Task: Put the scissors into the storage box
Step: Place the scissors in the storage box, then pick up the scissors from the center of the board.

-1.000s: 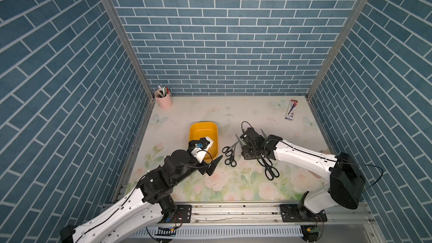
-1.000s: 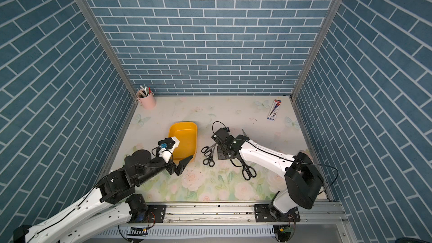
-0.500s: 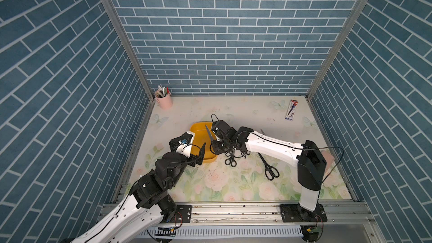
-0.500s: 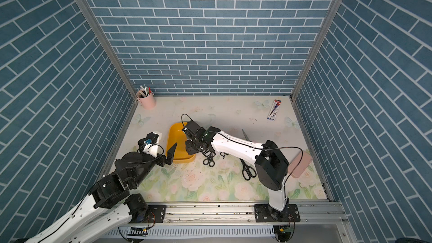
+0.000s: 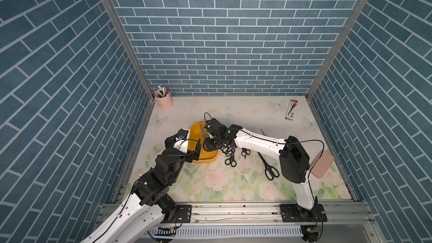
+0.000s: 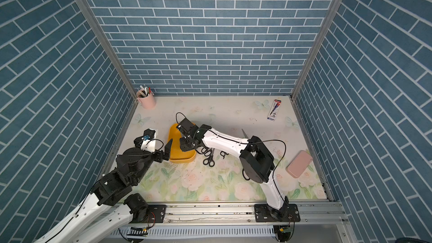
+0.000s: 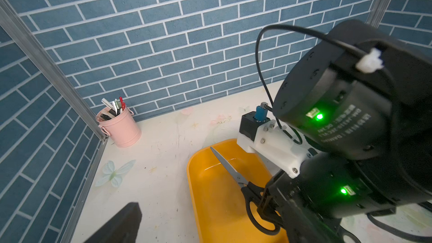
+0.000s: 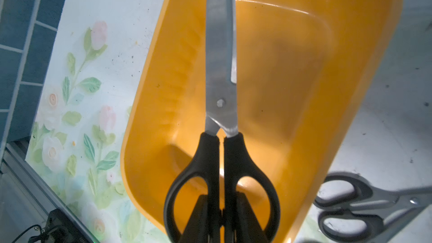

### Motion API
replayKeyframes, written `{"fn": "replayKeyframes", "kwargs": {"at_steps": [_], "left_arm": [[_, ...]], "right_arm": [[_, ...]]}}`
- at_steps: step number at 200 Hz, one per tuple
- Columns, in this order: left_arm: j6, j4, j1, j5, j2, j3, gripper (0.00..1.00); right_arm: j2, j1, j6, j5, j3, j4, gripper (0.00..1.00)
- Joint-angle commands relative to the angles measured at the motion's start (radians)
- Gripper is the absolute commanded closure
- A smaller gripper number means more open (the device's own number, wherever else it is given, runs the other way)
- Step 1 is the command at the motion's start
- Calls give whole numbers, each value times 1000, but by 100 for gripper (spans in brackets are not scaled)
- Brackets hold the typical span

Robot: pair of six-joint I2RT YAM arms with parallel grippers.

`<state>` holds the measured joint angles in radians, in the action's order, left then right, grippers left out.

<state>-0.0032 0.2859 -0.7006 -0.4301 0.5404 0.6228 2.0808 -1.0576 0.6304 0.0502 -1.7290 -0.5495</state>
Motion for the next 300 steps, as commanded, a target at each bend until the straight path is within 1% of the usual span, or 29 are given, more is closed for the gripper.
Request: {"fn": "replayKeyframes", "kwargs": {"at_steps": [1,14,27,60,67,92,113,125,136,145,156,167,202,231,251,263,272,281,296,300], "left_arm": [[-5,11,9,-16,-12,4,0],[-3,9,9,-2,-16,4,0],[-3,12,9,-11,-12,7,0],[-3,18,8,-10,3,14,0],[-3,19,9,-10,4,15,0],[-2,21,9,-20,-3,16,0],[-3,19,9,-20,-10,14,0],[-3,18,9,-24,-11,14,0],[-3,22,9,-28,-8,17,0],[-4,25,9,-31,-8,19,0],[-6,23,8,-32,-12,19,0],[-6,21,9,-32,-16,17,0],[-4,18,9,-31,-28,16,0],[-2,14,9,-10,-31,18,0],[5,-3,8,48,-36,17,0],[17,-27,8,121,-38,5,0],[27,-51,9,209,-28,-7,0],[33,-77,9,322,0,-16,0],[38,-87,9,524,89,-4,0],[38,-81,9,567,137,5,0]], "right_arm": [[52,2,37,14,-29,12,100],[58,2,51,-5,-31,18,100],[71,2,60,-26,-44,3,100],[107,3,60,-13,-78,-12,100],[141,3,59,-12,-86,-13,100],[170,2,58,-21,-119,-30,91],[193,2,55,-13,-145,-40,85],[205,2,50,-3,-163,-47,77],[208,3,48,-2,-169,-46,68],[206,2,48,-4,-169,-44,63],[201,2,46,-6,-166,-36,62],[190,2,43,-6,-160,-24,53],[126,2,8,-4,-156,24,51],[-5,8,-45,-121,-127,31,50],[-94,42,-60,-171,-56,31,51],[-159,79,-48,-184,19,33,51],[-212,110,-31,-212,85,31,51],[-267,137,-26,-243,162,31,51],[-352,189,-26,-274,287,23,50],[-370,204,-25,-277,317,16,50]]}}
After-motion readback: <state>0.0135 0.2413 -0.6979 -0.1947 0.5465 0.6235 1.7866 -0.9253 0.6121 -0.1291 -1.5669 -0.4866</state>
